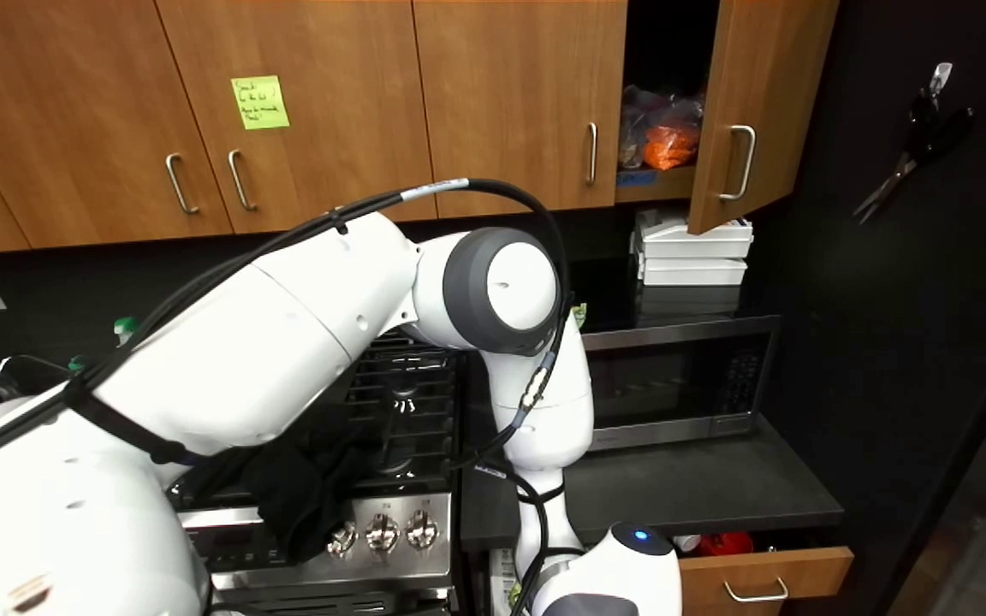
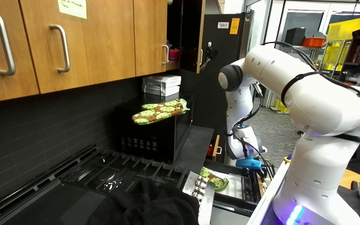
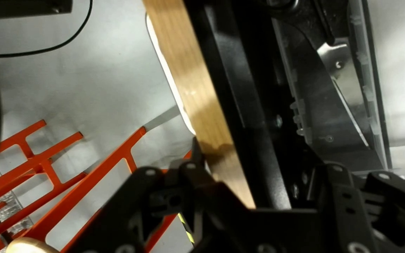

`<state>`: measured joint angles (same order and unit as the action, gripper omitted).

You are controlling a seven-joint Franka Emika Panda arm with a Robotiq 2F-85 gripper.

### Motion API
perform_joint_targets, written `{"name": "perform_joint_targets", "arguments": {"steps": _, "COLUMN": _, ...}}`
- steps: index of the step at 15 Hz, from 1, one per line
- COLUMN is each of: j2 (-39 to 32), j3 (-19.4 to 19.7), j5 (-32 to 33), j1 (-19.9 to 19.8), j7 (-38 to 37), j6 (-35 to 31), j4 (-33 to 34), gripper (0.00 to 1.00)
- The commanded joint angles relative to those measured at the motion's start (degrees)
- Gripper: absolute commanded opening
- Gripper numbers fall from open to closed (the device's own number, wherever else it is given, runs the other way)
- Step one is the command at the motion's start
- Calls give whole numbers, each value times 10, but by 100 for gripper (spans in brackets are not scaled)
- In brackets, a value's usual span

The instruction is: Close the top drawer to the left

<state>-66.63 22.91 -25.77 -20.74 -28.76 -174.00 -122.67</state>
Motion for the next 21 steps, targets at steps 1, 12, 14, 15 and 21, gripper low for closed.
{"name": "perform_joint_targets", "arguments": {"steps": 1, "j2": 20, "j3": -19, "j5": -8, "j1": -21, "j7": 16, "j6": -6, "j4": -8, "gripper": 36}}
{"name": "perform_joint_targets", "arguments": {"steps": 12, "j2": 73, "j3": -79, "j5": -9, "j1": -42, "j7": 32, "j6": -39, "j4": -28, "gripper": 36}}
{"name": "perform_joint_targets", "arguments": {"steps": 14, "j2": 80, "j3": -87, "j5": -8, "j1": -42, "j7": 33, "j6": -43, "j4": -31, "gripper": 36}}
{"name": "perform_joint_targets", "arguments": {"steps": 15, "j2": 83, "j3": -91, "j5": -9, "j1": -43, "j7": 33, "j6": -42, "j4": -30, "gripper": 36}}
{"name": "perform_joint_targets", "arguments": {"steps": 21, "j2": 100, "j3": -109, "j5": -10, "j1": -59, "j7": 37, "j6": -44, "j4": -38, "gripper": 36}}
